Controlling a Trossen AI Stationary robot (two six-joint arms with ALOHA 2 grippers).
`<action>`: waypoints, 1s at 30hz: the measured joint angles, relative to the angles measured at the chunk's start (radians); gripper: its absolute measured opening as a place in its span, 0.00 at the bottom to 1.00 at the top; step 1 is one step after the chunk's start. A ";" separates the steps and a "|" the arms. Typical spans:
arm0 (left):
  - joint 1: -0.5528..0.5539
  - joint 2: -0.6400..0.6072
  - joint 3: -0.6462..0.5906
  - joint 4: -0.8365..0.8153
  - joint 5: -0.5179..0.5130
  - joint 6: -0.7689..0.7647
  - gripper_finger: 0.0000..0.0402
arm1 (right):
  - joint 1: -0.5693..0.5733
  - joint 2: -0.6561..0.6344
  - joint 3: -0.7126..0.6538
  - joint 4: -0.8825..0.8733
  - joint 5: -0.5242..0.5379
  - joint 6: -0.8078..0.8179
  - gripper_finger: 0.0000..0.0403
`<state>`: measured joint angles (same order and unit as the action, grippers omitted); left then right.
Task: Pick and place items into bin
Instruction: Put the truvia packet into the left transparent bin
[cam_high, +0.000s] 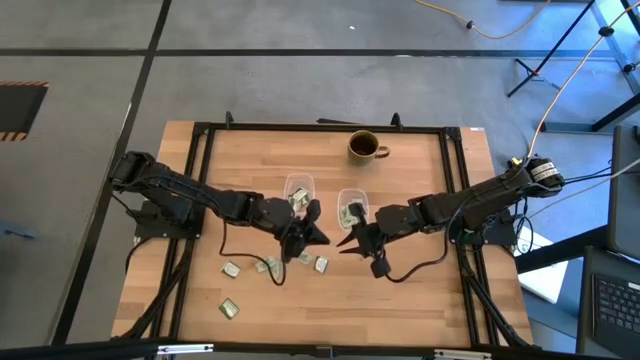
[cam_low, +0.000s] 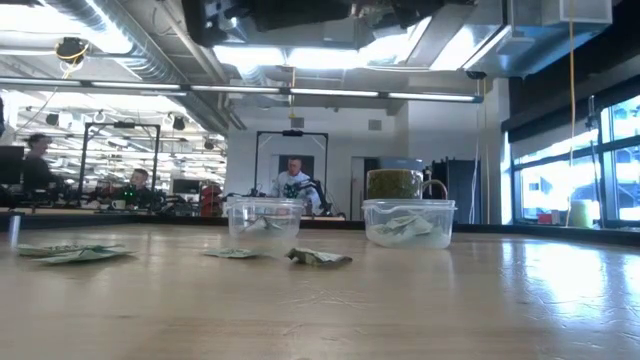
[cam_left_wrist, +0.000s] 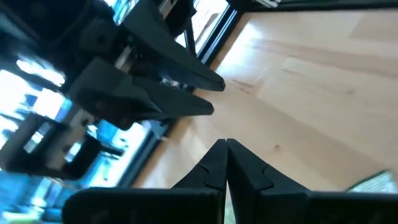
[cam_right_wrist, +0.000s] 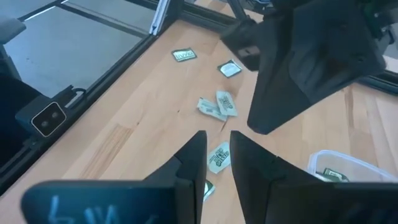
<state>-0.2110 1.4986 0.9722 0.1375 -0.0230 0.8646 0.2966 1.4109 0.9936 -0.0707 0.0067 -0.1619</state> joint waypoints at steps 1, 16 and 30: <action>-0.001 0.000 0.000 -0.008 0.002 -0.035 0.01 | 0.000 0.000 0.000 -0.007 0.000 -0.001 0.18; -0.017 0.000 0.000 -0.201 0.003 -0.391 0.01 | 0.000 0.003 0.000 -0.076 0.000 -0.057 0.18; -0.031 0.058 0.001 -0.130 0.145 -0.625 0.31 | -0.026 0.004 0.000 -0.077 0.000 -0.050 0.18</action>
<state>-0.2424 1.5568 0.9728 0.0079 0.1223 0.2395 0.2706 1.4151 0.9935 -0.1474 0.0071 -0.2122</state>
